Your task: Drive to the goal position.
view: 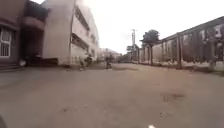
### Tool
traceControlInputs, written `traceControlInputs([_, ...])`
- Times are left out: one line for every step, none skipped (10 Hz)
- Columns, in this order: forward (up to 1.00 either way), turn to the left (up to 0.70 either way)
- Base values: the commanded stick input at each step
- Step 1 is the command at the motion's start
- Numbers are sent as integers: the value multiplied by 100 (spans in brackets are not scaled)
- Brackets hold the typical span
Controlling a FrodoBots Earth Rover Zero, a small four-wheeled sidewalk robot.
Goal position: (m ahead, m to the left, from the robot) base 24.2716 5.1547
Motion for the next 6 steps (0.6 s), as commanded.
traceControlInputs([70,0])
traceControlInputs([70,-3])
traceControlInputs([70,-5])
traceControlInputs([70,-8])
traceControlInputs([70,-10])
traceControlInputs([70,-25])
